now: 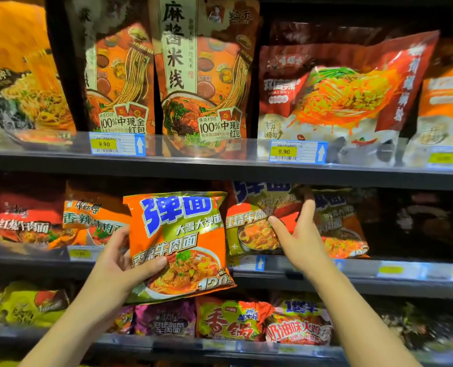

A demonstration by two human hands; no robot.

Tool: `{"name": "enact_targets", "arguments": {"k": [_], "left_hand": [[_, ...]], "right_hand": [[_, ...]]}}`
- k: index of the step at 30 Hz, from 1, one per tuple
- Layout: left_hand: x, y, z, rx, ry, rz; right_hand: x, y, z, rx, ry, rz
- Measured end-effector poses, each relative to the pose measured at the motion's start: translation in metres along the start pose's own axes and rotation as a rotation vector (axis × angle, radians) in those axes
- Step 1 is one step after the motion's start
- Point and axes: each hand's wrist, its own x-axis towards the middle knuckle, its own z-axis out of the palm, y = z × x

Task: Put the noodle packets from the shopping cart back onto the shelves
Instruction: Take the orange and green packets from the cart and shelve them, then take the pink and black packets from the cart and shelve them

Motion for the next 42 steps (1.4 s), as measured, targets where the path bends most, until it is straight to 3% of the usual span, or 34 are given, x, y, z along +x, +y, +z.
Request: {"name": "enact_targets", "arguments": {"k": [5,12,17,24,33,42], "left_hand": [[-0.006,0.000,0.004,0.000,-0.031,0.002],[-0.014,0.003,0.007,-0.037,-0.048,-0.009],[-0.010,0.000,0.000,-0.031,-0.034,-0.001],[-0.009,-0.002,-0.008,-0.057,0.024,0.005],[-0.015,-0.003,-0.011,-0.053,0.006,0.006],[-0.016,0.001,0.007,-0.058,-0.063,0.008]], "right_hand": [[-0.012,-0.004,0.009,-0.337,0.009,-0.141],[-0.025,-0.004,0.003,-0.373,-0.220,-0.063],[-0.018,-0.005,0.013,-0.472,-0.141,-0.075],[0.002,-0.020,0.036,-0.641,-0.203,-0.003],[-0.005,-0.012,0.005,-0.500,-0.477,0.024],[-0.009,-0.003,0.014,-0.363,-0.380,0.026]]}}
